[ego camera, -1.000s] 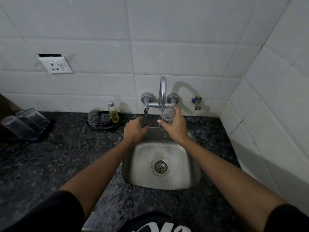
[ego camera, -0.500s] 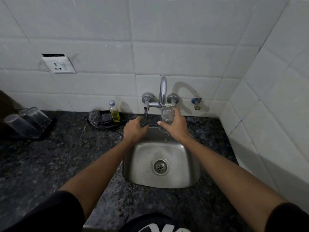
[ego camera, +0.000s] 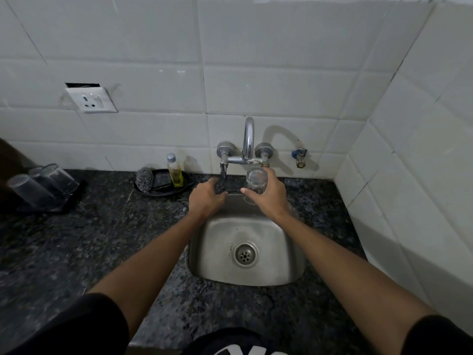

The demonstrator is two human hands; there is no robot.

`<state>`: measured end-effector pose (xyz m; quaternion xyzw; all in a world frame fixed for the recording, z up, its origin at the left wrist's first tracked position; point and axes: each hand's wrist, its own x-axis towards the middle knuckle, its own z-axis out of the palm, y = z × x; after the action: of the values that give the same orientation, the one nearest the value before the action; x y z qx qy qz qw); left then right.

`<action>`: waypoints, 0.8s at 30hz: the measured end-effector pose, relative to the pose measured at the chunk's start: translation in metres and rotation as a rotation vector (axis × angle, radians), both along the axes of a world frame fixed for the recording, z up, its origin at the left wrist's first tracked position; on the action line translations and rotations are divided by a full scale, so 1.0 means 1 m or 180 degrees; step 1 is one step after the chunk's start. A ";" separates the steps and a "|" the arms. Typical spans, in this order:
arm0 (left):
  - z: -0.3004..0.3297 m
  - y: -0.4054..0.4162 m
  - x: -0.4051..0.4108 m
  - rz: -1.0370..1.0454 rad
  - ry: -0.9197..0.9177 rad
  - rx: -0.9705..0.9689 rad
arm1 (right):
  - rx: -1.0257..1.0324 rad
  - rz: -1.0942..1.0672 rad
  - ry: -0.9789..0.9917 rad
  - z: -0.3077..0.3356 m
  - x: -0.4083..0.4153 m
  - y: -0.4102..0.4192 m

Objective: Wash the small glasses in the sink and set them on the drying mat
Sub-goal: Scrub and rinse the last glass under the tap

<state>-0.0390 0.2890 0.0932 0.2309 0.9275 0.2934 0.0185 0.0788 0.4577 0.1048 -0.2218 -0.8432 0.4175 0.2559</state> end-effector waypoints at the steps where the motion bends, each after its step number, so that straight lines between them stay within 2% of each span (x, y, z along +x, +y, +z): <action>1: 0.000 0.000 0.001 -0.0005 0.0002 -0.0008 | -0.0043 -0.0036 -0.0010 -0.002 0.000 0.000; 5: 0.000 0.000 0.001 0.0012 0.0004 -0.0016 | 0.0009 -0.0179 -0.0015 -0.006 0.002 0.003; 13: 0.001 -0.003 0.002 0.0044 -0.0048 0.0024 | 0.0047 -0.0016 -0.0111 -0.007 0.002 -0.003; 18: 0.000 -0.033 -0.003 0.0276 -0.0081 0.0111 | 0.0076 0.0427 -0.0247 -0.011 -0.011 -0.023; 24: -0.012 -0.114 -0.018 0.0749 -0.0145 0.0118 | -0.0125 0.0938 -0.0143 -0.008 -0.059 -0.081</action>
<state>-0.0575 0.1753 0.0812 0.1141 0.9419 0.3158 0.0007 0.0201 0.3770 0.0973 -0.1099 -0.8638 0.4618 0.1686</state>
